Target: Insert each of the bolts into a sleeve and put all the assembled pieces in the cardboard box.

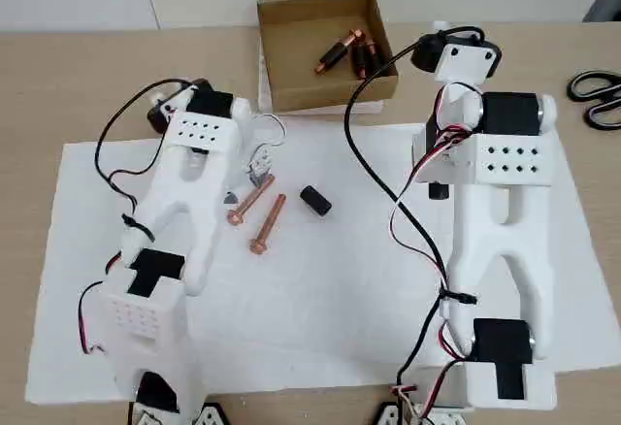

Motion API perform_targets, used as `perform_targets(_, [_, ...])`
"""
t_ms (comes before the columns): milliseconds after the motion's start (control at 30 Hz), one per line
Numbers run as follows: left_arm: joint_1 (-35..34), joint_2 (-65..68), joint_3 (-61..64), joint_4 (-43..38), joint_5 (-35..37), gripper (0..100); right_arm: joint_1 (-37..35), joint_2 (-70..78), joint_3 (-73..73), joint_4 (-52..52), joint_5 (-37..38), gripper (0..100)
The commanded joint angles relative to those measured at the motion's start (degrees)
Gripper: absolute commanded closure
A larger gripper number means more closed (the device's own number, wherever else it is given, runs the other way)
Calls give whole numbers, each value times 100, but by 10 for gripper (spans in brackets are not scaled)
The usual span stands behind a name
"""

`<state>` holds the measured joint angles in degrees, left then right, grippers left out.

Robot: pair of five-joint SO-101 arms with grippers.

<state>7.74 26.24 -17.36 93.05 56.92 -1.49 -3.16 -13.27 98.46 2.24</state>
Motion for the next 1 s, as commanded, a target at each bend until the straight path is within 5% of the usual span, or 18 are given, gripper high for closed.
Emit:
perform_targets(0, [-26, -44, -295, 167, 79, 855, 31, -259, -26, -31, 26, 995])
perform_targets(367, [1073, -35, -286, 563, 44, 855, 40, -259, -26, -4, 26, 995])
perform_targets(967, [1081, 598, -66, 563, -615, 858, 163, -268, -26, -4, 53, 995])
